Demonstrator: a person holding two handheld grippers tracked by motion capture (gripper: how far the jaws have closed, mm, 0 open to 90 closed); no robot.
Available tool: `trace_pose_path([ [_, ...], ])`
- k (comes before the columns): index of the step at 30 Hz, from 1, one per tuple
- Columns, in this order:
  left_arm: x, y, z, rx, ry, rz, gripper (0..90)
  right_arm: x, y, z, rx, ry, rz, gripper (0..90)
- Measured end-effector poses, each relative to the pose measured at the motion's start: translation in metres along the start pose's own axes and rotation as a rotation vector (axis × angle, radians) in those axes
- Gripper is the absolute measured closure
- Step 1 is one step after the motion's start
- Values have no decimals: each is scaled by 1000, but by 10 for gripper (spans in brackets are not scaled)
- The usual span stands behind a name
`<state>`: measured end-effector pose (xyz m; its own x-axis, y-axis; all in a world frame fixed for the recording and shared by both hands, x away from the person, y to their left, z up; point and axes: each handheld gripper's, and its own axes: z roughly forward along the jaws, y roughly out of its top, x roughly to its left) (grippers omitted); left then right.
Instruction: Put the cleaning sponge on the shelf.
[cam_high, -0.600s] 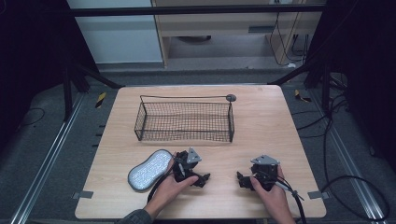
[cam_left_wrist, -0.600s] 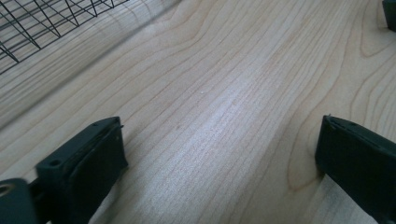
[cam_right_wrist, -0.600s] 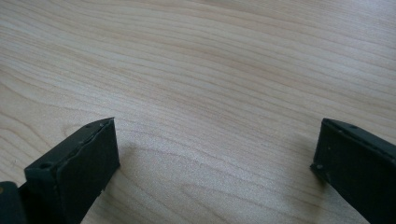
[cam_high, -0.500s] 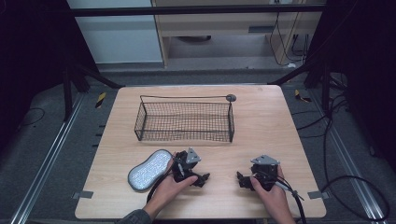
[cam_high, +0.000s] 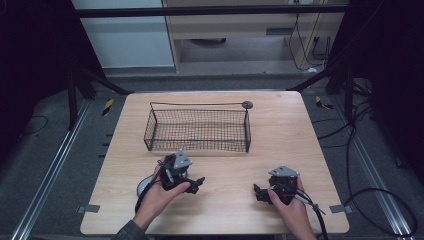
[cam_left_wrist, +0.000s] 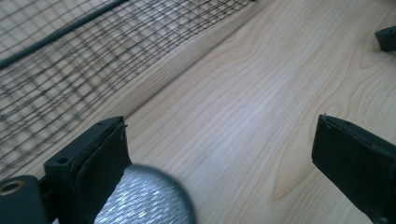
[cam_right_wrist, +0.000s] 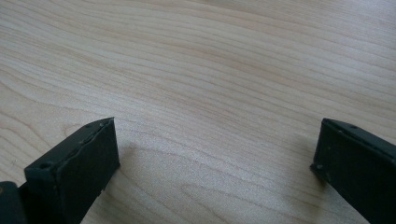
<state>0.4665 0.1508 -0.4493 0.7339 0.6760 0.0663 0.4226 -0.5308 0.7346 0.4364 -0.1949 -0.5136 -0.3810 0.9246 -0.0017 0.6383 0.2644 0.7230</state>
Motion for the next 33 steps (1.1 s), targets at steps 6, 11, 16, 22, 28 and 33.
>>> trace_pose_path([
  [6, 23, -4, -17, 35, 22, -30, 33, 0, 0, 0, 0, 0, 0, 3],
  [11, 34, -9, -23, 73, 14, -29, 35, 0, 0, 0, 0, 1, 0, 3],
  [16, 39, -9, -30, 92, 15, -22, 36, 0, 0, 0, 0, 1, 1, 3],
  [22, 46, -13, -38, 122, 13, -19, 37, 0, 0, 0, 0, 1, -3, 3],
  [28, 50, -21, -45, 178, 36, -9, 36, 0, 0, 0, 0, 2, -4, 3],
  [33, 53, -26, -52, 205, 36, -23, 37, 0, 0, 0, 0, 2, -4, 3],
])
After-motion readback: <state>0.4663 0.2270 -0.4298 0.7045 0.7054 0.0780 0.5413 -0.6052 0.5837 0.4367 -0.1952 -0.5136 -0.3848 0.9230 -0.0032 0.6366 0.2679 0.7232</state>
